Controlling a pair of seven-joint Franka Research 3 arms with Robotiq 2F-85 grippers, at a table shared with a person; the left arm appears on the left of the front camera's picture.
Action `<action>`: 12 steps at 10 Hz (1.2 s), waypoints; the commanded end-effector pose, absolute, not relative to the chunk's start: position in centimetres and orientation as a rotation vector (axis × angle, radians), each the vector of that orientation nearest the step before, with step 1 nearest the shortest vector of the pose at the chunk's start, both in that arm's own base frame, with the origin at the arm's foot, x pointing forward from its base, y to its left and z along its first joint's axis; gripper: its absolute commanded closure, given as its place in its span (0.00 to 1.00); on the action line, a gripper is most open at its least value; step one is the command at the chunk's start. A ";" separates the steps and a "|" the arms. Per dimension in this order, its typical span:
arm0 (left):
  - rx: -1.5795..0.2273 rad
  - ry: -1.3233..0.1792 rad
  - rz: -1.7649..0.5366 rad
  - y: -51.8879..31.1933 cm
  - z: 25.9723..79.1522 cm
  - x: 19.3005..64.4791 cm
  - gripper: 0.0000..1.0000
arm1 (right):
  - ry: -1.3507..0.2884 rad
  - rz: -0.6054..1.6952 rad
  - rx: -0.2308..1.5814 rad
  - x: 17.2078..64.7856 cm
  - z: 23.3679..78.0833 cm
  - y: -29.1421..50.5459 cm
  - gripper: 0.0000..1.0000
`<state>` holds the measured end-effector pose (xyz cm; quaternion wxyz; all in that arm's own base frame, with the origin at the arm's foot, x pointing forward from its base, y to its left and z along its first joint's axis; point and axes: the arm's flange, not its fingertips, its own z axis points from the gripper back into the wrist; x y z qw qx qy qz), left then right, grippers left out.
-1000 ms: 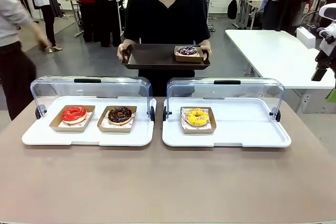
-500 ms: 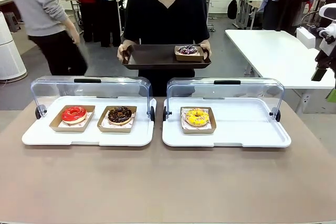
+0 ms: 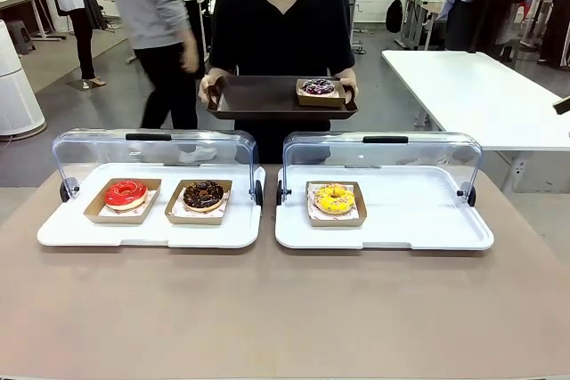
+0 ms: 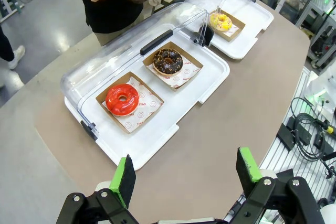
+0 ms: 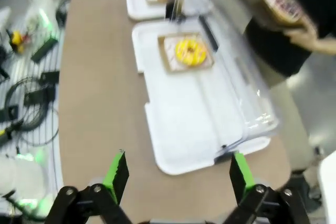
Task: Provide the desired donut to the person.
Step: Pick up and lift the Paper togo box containing the Donut pointed at by the person.
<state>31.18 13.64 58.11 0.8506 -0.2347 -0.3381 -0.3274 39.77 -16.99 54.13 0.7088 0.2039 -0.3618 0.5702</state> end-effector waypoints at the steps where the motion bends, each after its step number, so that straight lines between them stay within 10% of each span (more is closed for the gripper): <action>1: -0.501 -0.718 -0.693 13.6 58.2 31.1 0.00 | -0.894 1.230 0.579 40.4 54.0 -20.4 0.00; 12: -0.501 -0.718 -0.693 13.6 58.2 31.1 0.00 | -0.889 1.266 0.758 36.5 53.3 -29.9 0.00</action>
